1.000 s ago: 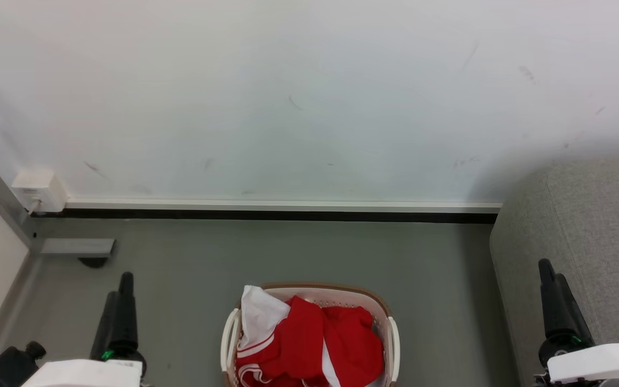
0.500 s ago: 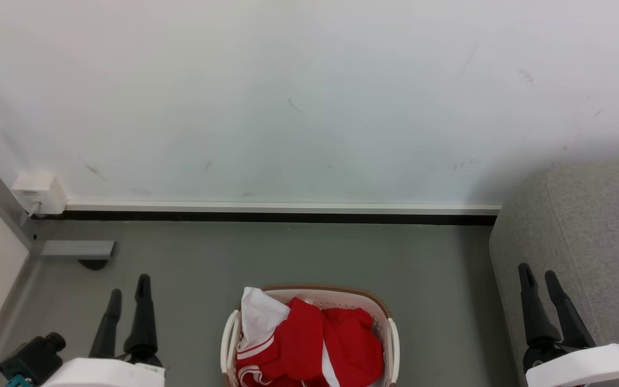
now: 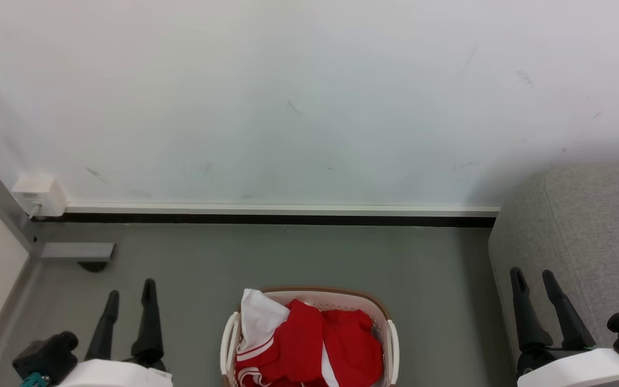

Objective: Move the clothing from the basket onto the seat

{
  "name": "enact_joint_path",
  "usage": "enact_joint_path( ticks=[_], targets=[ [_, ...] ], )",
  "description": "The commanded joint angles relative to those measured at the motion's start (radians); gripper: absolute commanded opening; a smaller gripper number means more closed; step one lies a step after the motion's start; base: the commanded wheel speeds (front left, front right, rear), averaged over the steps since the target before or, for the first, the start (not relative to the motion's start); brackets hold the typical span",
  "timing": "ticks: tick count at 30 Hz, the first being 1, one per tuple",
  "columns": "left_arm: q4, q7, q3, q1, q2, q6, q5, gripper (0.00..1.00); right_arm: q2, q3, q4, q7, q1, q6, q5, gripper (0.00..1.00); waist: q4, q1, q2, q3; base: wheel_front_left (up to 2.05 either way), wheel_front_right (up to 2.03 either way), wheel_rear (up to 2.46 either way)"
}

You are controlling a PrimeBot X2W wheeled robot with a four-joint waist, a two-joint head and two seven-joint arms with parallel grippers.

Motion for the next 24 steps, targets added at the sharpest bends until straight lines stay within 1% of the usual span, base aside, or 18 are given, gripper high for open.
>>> enact_joint_path(
  ticks=[1,9,24],
  targets=[
    [0.001,-0.014,-0.005,0.004,0.019,0.006,0.049,1.00,-0.012,0.007,-0.007,-0.012,-0.016,-0.001,-0.030,1.00,-0.001,0.0000,0.0000,-0.001,0.00,0.00,0.00],
    [0.005,-0.035,-0.017,0.001,0.026,0.019,0.123,1.00,-0.022,0.031,-0.005,-0.032,-0.020,-0.002,-0.091,1.00,-0.002,0.0000,0.0000,-0.002,0.00,0.00,0.00],
    [0.019,-0.068,-0.037,0.003,0.041,0.026,0.254,1.00,-0.027,0.059,-0.003,-0.066,-0.025,-0.002,-0.198,1.00,-0.007,0.0000,0.0000,-0.006,0.00,0.00,0.00]
  ],
)
